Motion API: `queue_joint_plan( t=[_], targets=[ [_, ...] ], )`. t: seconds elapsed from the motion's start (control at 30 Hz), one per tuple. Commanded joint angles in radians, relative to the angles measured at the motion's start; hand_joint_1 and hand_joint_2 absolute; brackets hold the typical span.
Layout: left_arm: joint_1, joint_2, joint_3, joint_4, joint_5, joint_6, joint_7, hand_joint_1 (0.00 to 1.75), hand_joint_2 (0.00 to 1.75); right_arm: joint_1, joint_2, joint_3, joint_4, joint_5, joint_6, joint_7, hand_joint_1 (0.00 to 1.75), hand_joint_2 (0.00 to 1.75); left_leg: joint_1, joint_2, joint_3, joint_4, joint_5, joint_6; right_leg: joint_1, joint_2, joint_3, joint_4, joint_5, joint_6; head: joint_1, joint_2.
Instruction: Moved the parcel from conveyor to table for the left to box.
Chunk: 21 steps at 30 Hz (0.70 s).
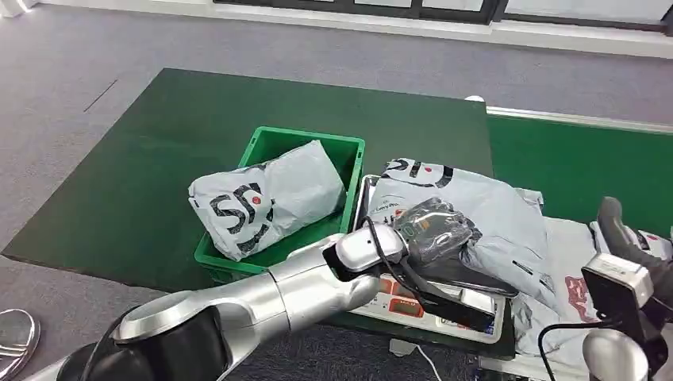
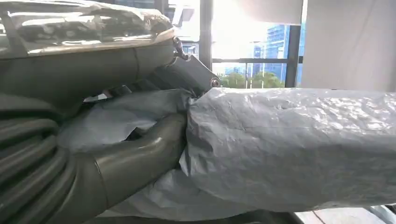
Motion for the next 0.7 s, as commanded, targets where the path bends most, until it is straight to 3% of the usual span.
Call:
queue_joint_plan(
  t=[0.03,0.2,0.33,0.6,0.7],
  targets=[
    [-0.042,0.018,-0.053,0.049,0.014,-0.002,0.004,1.75,1.75,0.001,0.064,-0.019,-0.004,0.009,0.002,0.0,0.0,1.75,0.001,0.003,-0.001,-0.001,0.001,0.0,0.001,0.002,-0.002,-0.001,0.002,-0.002,0.0,0.0],
    [-0.04,0.018,-0.068,0.063,0.013,0.014,0.012,1.75,1.75,0.0,0.072,-0.015,-0.008,0.018,0.002,0.002,0.0,1.75,0.0,0.002,0.0,0.0,0.0,0.0,0.0,0.002,-0.001,0.0,0.001,-0.001,0.0,0.0],
    [-0.062,0.018,-0.083,0.055,0.046,0.009,0.031,1.75,1.75,-0.128,0.036,-0.017,0.068,-0.009,0.025,0.024,0.0,1.75,0.0,0.005,-0.002,0.001,0.0,0.0,0.0,0.005,-0.003,0.001,0.001,-0.001,0.0,0.0],
    [-0.066,0.018,-0.088,0.084,0.06,0.022,0.01,1.75,1.75,-0.052,0.043,-0.007,0.051,-0.013,0.002,0.008,0.0,1.75,0.001,0.002,-0.001,0.0,0.001,0.0,0.001,0.002,-0.001,-0.001,0.002,-0.001,0.0,0.0],
    [-0.069,0.018,-0.107,0.073,0.062,0.008,0.016,1.75,1.75,-0.069,0.06,-0.019,0.06,-0.008,0.002,0.0,0.0,1.75,0.001,0.002,-0.001,0.0,0.001,0.0,0.001,0.002,-0.001,-0.001,0.002,-0.001,0.0,0.0]
  ],
)
